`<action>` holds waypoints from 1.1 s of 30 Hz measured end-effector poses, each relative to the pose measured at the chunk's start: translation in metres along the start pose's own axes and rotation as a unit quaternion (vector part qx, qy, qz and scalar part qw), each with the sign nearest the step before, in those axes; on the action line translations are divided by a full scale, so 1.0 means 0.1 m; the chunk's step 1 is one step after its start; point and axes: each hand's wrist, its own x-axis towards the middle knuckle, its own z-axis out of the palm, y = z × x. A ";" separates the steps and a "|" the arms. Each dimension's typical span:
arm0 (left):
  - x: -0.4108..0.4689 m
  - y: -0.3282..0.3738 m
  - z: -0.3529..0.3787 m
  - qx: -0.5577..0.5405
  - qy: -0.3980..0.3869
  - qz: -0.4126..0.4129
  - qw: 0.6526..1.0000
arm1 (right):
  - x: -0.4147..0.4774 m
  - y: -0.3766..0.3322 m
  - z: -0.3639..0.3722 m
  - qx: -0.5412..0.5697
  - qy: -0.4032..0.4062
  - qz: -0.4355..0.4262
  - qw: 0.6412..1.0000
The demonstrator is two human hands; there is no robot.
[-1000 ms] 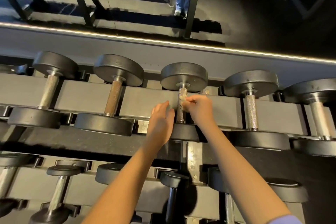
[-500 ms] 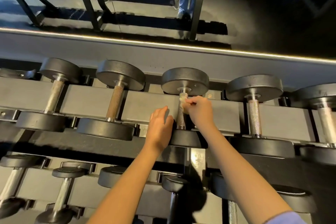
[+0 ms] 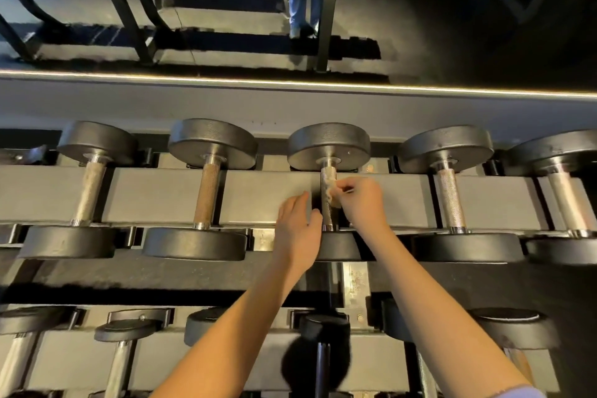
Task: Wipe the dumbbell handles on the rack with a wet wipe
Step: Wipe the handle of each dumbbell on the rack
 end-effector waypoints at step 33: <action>0.87 0.25 -0.13 -0.050 0.042 0.062 0.996 | -0.44 -0.09 0.00 0.067 0.091 0.084 0.990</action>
